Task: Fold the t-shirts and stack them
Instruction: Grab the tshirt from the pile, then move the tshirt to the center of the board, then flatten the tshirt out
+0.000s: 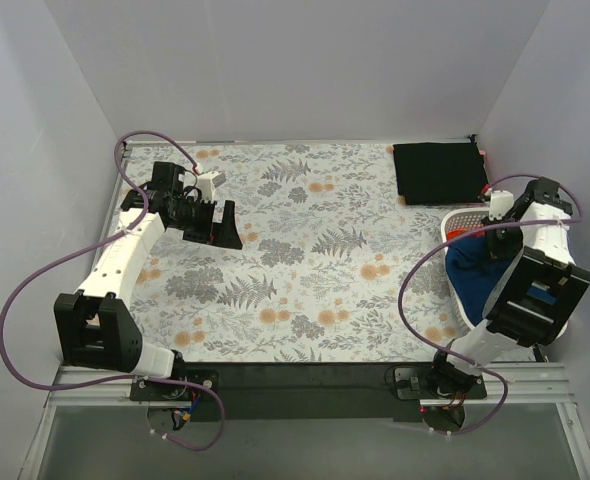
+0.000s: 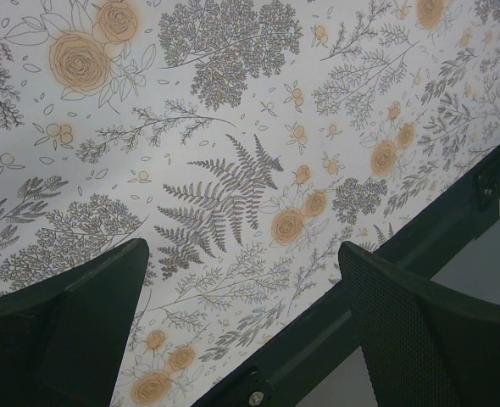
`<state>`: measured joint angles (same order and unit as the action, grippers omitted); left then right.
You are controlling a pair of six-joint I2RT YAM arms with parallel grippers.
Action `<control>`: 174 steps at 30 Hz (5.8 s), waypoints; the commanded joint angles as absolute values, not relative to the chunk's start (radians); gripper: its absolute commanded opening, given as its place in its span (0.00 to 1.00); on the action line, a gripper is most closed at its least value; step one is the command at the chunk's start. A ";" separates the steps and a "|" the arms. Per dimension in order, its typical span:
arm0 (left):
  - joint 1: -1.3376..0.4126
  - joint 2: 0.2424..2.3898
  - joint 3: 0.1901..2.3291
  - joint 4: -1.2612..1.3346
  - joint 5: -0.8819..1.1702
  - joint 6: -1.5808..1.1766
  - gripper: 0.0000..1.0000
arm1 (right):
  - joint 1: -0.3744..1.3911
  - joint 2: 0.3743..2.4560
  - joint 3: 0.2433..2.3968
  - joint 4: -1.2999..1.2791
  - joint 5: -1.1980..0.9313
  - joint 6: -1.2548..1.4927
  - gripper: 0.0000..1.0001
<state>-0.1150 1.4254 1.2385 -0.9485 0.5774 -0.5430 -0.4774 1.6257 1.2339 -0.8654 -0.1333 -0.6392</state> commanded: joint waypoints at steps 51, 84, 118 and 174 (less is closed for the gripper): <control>-0.018 1.341 1.407 -0.747 0.549 -0.844 0.95 | 0.028 1.509 2.247 -0.060 -0.786 0.284 0.01; -0.017 1.298 1.342 -0.825 0.597 -0.680 0.95 | 0.497 1.552 1.525 -0.429 -0.299 -0.362 0.92; -0.399 1.761 1.206 -0.603 0.305 -0.439 0.85 | 0.322 2.129 1.896 -0.676 -0.460 -0.506 0.86; -0.074 1.674 1.943 -0.649 0.224 -0.434 0.00 | 0.133 1.766 2.047 -0.318 -0.307 -0.540 0.01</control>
